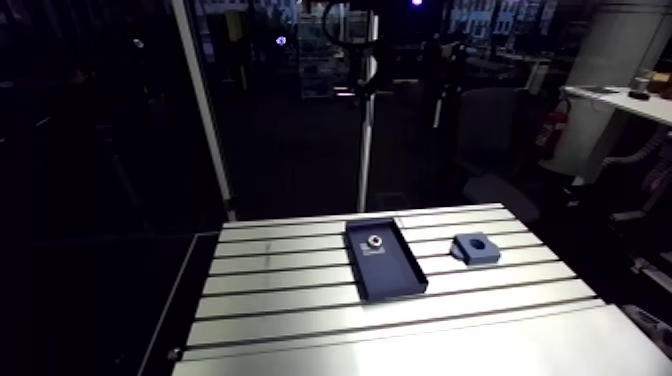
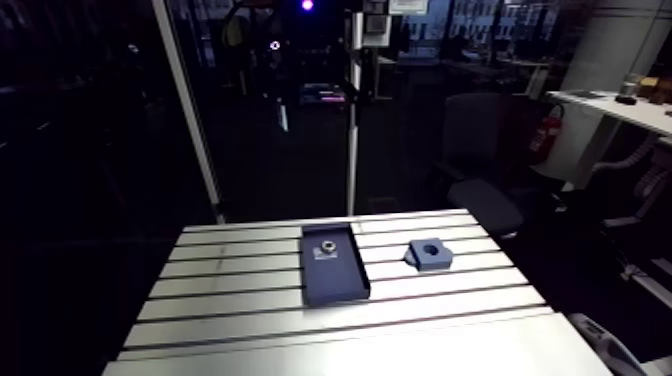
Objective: Pick up the bearing and press it into the housing until flush.
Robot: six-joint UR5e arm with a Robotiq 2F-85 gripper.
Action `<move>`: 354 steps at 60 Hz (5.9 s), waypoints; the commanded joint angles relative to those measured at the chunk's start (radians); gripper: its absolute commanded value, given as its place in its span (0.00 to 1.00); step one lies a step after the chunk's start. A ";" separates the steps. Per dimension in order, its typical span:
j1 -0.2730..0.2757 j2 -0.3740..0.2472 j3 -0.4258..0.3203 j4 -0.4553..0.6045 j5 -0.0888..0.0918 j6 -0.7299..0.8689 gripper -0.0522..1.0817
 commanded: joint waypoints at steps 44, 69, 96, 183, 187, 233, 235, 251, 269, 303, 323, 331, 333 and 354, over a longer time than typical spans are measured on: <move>0.034 0.076 -0.037 -0.041 -0.009 -0.093 0.05; 0.017 0.192 -0.016 -0.204 -0.002 -0.254 0.05; 0.012 0.233 0.034 -0.273 0.005 -0.251 0.05; -0.031 0.343 0.123 -0.408 0.002 -0.170 0.10; -0.028 0.353 0.121 -0.420 0.003 -0.170 0.11; -0.003 0.415 0.146 -0.529 0.002 -0.170 0.31; -0.003 0.416 0.147 -0.529 0.002 -0.170 0.32; -0.003 0.430 0.151 -0.559 0.000 -0.173 0.33; 0.001 0.437 0.161 -0.568 -0.001 -0.183 0.34; 0.003 0.455 0.172 -0.589 -0.001 -0.187 0.34; 0.001 0.457 0.184 -0.600 -0.003 -0.190 0.34; -0.004 0.457 0.184 -0.600 -0.003 -0.190 0.34; -0.006 0.457 0.184 -0.601 -0.003 -0.193 0.34; -0.008 0.457 0.184 -0.601 -0.001 -0.209 0.37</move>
